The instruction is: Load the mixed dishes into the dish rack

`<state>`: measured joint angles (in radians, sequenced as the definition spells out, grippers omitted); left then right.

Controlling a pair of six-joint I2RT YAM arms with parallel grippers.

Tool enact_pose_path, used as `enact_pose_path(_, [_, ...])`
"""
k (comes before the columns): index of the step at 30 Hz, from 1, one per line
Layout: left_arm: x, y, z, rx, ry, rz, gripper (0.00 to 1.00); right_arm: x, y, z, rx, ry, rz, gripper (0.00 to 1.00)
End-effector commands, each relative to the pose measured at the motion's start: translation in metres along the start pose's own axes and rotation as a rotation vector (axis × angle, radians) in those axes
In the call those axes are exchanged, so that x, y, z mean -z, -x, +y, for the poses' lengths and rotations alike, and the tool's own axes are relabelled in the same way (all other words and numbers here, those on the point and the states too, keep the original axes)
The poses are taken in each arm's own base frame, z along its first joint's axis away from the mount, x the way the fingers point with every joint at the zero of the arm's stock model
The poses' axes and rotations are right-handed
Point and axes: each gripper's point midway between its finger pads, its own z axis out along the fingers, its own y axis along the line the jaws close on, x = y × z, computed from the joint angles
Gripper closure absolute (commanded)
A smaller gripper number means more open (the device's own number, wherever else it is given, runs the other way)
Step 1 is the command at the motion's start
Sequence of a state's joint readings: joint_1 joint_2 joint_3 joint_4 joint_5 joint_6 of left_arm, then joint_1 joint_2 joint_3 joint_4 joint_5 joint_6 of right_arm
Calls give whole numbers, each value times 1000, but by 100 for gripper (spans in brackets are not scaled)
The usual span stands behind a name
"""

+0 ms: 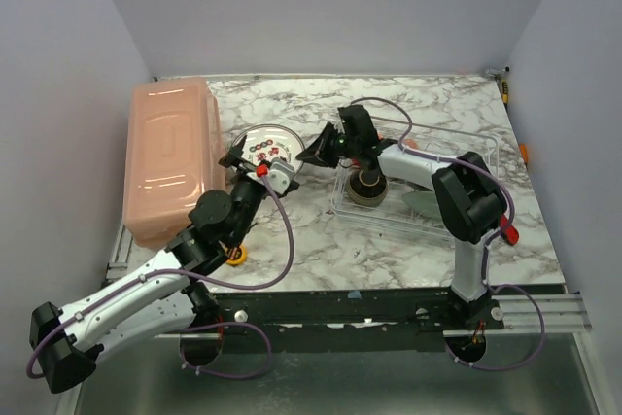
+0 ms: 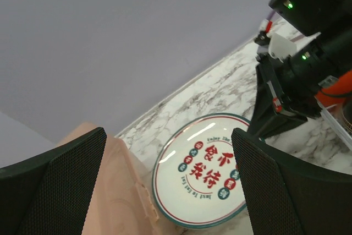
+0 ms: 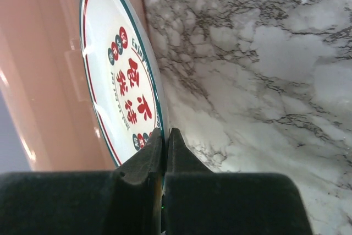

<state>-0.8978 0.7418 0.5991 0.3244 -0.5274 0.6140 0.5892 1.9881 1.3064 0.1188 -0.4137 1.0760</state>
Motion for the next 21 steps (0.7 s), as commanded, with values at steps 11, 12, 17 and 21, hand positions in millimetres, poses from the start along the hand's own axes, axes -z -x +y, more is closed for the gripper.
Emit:
enact_pose_path(11, [-16, -23, -83, -90, -342, 128, 4, 72, 25, 80, 96, 142, -104, 100])
enact_pose_path(12, [-18, -25, -85, -109, -342, 139, 4, 75, 25, 80, 102, 133, -110, 100])
enact_pose_path(17, [-24, -39, -91, -202, -319, 197, 5, 90, 17, 75, 125, 108, -110, 100])
enact_pose_path(21, [-23, -42, -102, -241, -348, 203, 5, 102, 15, 71, 146, 74, -128, 100])
